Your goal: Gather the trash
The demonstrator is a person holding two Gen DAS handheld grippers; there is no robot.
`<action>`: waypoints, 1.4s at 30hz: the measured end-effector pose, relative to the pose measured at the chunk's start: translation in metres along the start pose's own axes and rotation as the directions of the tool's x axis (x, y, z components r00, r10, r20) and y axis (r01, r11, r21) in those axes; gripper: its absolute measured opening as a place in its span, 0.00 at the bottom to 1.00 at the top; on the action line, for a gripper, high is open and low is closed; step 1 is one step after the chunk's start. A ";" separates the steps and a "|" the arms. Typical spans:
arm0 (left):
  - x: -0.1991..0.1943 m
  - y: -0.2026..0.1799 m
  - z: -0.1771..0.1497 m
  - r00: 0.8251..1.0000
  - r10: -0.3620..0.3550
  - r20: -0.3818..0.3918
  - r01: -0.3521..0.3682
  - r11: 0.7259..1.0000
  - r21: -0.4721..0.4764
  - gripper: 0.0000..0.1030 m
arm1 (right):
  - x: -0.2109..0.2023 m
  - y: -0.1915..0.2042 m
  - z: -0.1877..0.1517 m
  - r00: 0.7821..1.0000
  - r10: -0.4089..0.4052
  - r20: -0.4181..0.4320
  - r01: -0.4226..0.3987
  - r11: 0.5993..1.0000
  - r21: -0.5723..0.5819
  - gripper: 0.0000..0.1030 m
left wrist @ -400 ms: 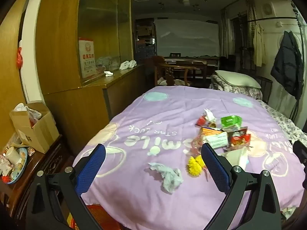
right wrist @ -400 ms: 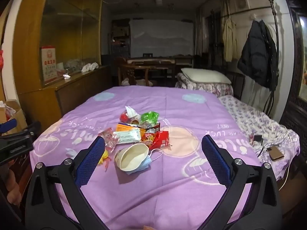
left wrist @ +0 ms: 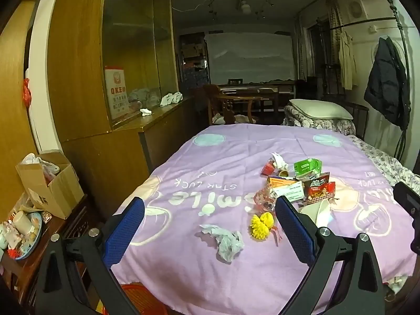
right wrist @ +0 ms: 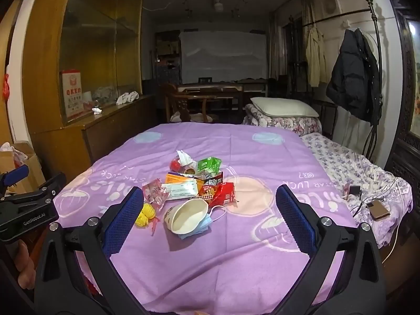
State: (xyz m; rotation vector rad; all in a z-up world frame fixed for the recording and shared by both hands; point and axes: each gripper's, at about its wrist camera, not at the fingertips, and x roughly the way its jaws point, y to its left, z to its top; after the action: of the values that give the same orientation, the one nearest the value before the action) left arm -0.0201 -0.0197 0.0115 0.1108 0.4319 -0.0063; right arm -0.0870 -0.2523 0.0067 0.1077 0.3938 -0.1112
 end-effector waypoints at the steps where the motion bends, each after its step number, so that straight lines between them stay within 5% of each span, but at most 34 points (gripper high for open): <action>1: 0.000 0.000 0.001 1.000 0.000 -0.001 0.000 1.000 -0.003 0.95 | -0.001 0.001 -0.001 1.000 0.001 0.003 -0.001 1.000 -0.002 0.93; 42: 0.008 0.003 -0.007 1.000 -0.011 -0.021 0.011 0.999 -0.033 0.95 | 0.004 0.004 -0.008 0.999 0.040 -0.022 -0.039 0.999 0.019 0.93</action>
State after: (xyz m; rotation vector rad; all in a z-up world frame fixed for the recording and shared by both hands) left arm -0.0152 -0.0154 0.0023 0.0761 0.4533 -0.0089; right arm -0.0854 -0.2473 -0.0015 0.1346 0.4126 -0.0748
